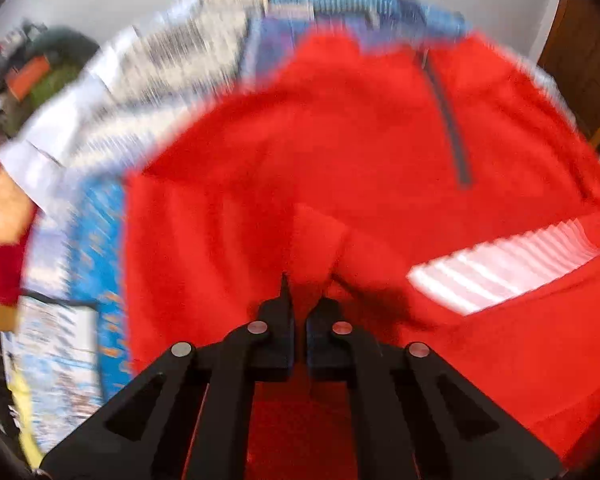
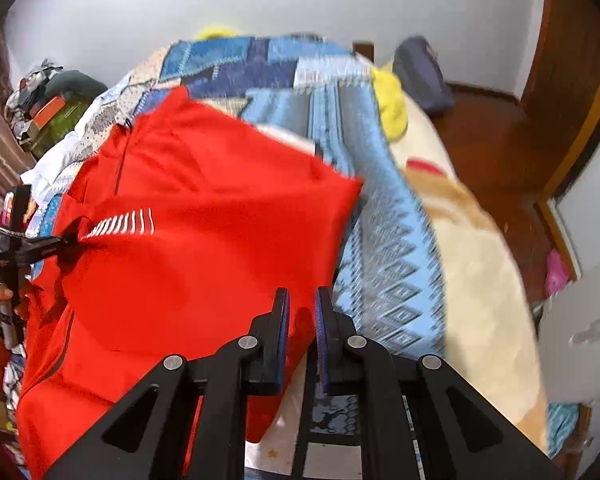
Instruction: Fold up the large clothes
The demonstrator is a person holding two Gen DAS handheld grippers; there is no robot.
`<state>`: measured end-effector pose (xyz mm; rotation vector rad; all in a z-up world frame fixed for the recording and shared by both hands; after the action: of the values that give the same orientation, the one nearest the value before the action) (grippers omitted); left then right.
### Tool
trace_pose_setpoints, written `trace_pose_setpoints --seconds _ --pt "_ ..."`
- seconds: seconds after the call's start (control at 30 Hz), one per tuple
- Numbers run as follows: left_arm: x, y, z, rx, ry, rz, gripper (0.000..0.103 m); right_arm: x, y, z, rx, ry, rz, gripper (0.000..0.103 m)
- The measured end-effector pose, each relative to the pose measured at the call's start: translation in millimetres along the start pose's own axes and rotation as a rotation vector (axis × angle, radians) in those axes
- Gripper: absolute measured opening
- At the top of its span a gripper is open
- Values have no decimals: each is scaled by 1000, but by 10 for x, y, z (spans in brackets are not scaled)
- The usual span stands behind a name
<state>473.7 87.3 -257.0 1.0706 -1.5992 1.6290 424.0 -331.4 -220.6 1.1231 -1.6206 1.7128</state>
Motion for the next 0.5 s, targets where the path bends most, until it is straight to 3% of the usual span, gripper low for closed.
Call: trace_pose_setpoints --seconds 0.17,0.27,0.37,0.5 --pt "703 -377 -205 63 33 160 2 46 -198 -61 19 30 34 8" --pt "898 -447 -379 65 -15 204 2 -7 -285 -143 27 38 35 8" --pt "845 -404 -519 60 -61 171 2 -158 -356 -236 40 43 14 8" --pt "425 -101 -712 55 -134 54 3 -644 -350 -321 97 144 -101 8"
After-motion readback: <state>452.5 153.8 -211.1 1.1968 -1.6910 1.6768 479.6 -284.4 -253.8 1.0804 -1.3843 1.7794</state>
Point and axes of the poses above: each gripper's, at about its wrist camera, not at the fingertips, and x roughly against the way its jaws point, z to its right, y to its underside, the point moved 2 cm from there along -x, roughly the way its jaws point, and after that the axes turned 2 degrees about x, right-handed, at the moved point
